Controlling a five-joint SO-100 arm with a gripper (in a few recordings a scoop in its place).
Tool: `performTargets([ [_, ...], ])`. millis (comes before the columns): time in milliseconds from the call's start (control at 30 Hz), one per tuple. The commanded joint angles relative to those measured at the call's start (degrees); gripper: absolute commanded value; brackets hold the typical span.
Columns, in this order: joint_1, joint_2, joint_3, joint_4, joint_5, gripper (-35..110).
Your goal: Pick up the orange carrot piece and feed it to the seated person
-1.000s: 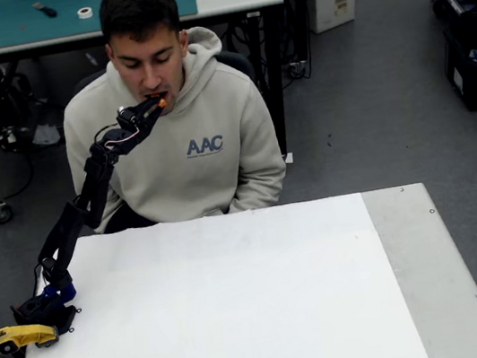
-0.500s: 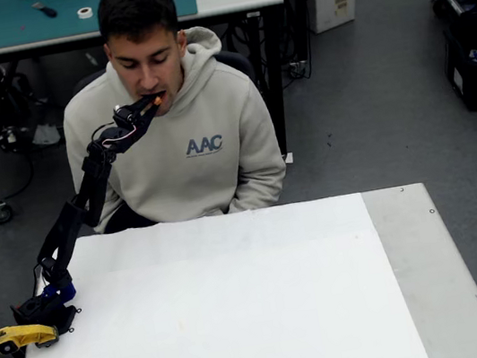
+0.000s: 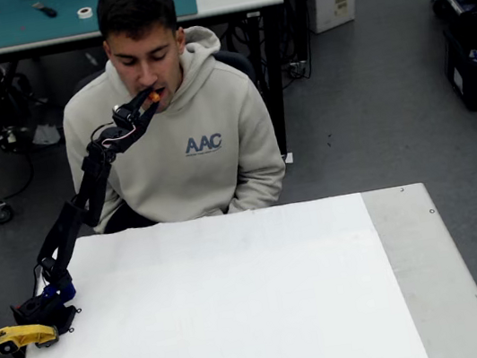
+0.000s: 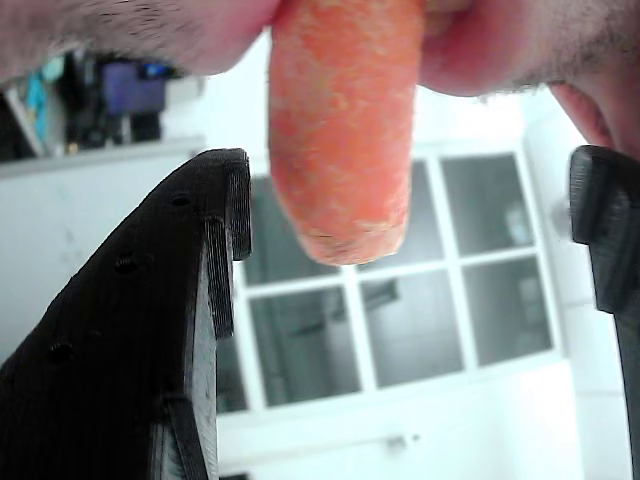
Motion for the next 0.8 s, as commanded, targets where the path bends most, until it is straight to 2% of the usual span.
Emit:
performTargets([
  [0, -0.4, 5.5, -4.9, -0.1, -0.7, 27],
  [467, 10.5, 5.0, -4.9, 0.0, -0.2, 24],
  [767, 12.4, 4.7, -4.8, 0.8, -0.1, 22],
])
